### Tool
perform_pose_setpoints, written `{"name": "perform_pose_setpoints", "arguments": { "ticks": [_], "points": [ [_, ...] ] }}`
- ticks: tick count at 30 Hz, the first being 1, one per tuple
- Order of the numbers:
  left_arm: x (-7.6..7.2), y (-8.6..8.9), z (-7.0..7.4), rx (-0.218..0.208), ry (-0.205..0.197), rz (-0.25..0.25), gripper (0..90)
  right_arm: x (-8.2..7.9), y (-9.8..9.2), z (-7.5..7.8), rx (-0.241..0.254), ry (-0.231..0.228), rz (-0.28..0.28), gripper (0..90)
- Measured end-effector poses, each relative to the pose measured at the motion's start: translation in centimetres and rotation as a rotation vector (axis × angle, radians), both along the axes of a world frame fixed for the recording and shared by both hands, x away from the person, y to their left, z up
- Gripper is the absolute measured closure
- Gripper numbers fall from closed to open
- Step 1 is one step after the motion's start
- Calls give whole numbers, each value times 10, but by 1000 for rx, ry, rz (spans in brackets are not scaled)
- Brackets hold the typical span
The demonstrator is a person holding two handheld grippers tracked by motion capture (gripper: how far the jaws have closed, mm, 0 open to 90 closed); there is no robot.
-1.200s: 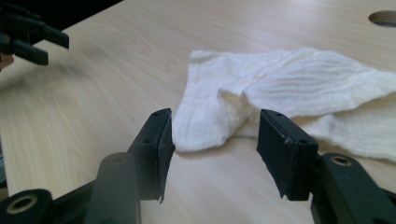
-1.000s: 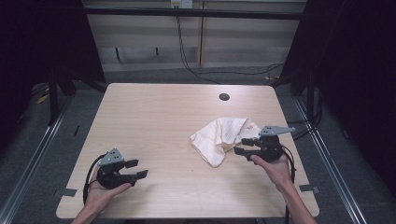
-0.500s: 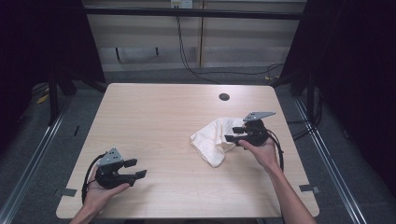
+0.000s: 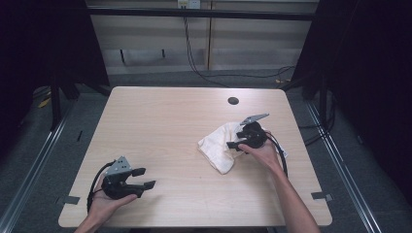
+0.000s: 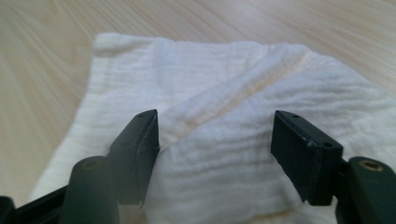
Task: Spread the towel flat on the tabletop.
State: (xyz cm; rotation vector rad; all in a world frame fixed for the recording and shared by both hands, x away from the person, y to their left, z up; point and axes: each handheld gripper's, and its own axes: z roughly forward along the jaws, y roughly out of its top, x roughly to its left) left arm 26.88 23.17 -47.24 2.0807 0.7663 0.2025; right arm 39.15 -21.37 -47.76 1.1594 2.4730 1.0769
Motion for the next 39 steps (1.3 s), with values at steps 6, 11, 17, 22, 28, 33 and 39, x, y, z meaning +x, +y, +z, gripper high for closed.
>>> {"name": "perform_pose_setpoints", "arguments": {
  "ticks": [6, 11, 17, 22, 28, 33, 39],
  "points": [
    [2, -1, -1, 4, 9, -3, 364, 5, -1, -4, -8, 16, 8, 363],
    [2, 1, 0, 6, 0, 3, 364, 8, 0, -17, -33, 53, 16, 382],
    [4, 3, -2, 4, 8, 9, 362, 4, -1, -22, -36, 24, 31, 441],
    [4, 3, -2, 16, 8, 9, 360, -1, 1, -20, -54, 29, 52, 584],
    [4, 2, -3, 15, 13, 12, 360, -5, -1, -22, -8, 39, 63, 721],
    [4, 3, -2, 6, 13, 9, 361, -9, 0, -22, 3, 41, 61, 770],
    [4, 2, -3, -3, 11, 8, 369, -17, 3, -22, 11, 60, 66, 772]
  ]
}}
